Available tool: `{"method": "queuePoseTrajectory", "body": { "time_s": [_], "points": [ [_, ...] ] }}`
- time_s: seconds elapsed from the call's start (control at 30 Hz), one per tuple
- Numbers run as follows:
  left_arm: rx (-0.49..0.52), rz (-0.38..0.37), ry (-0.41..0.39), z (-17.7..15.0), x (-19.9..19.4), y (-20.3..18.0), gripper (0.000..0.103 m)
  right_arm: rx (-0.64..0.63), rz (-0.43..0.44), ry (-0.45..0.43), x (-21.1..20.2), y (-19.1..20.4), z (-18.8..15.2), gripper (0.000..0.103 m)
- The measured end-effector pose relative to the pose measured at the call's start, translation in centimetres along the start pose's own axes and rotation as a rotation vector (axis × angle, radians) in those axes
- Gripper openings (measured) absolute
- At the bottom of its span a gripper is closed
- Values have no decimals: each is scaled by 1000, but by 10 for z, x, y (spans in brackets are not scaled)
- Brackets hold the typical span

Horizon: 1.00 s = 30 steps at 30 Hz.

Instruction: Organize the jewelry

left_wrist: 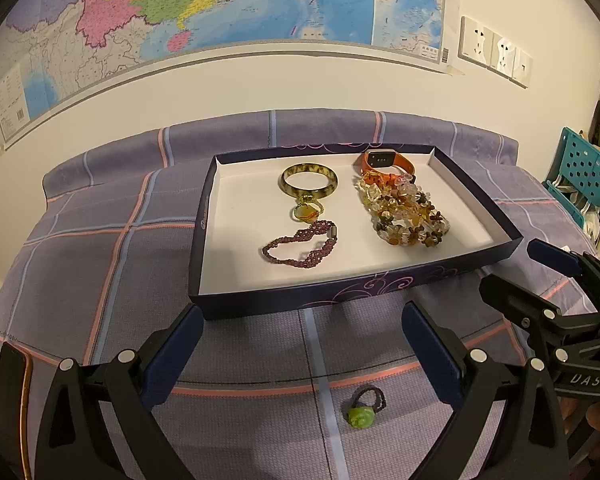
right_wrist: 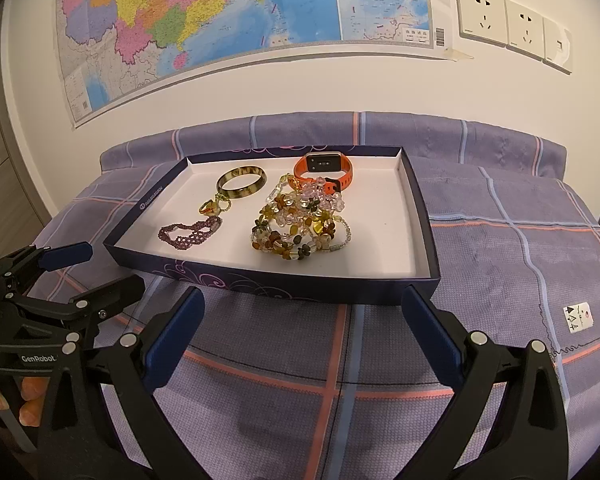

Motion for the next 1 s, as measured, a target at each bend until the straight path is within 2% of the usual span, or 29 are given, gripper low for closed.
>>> {"method": "queuePoseTrajectory", "body": {
  "time_s": [0.8,1.0],
  "points": [
    [16,2,-20,0,-3,-4,96,7,1,0,-2,-2,0,97],
    [10,-27,22,-4,4,-5,96,5,-8,5,-3,-8,0,97]
  ]
}}
Point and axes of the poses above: each gripper's, at about its wrist camera, not at the fingertips, and x roughly the way its jaws point, y to its left, z to its top, the point moved 4 cm from there along x, roughly the way its jaws point, and after that the axes turned 11 degrees about x, right-handed, at the moved point
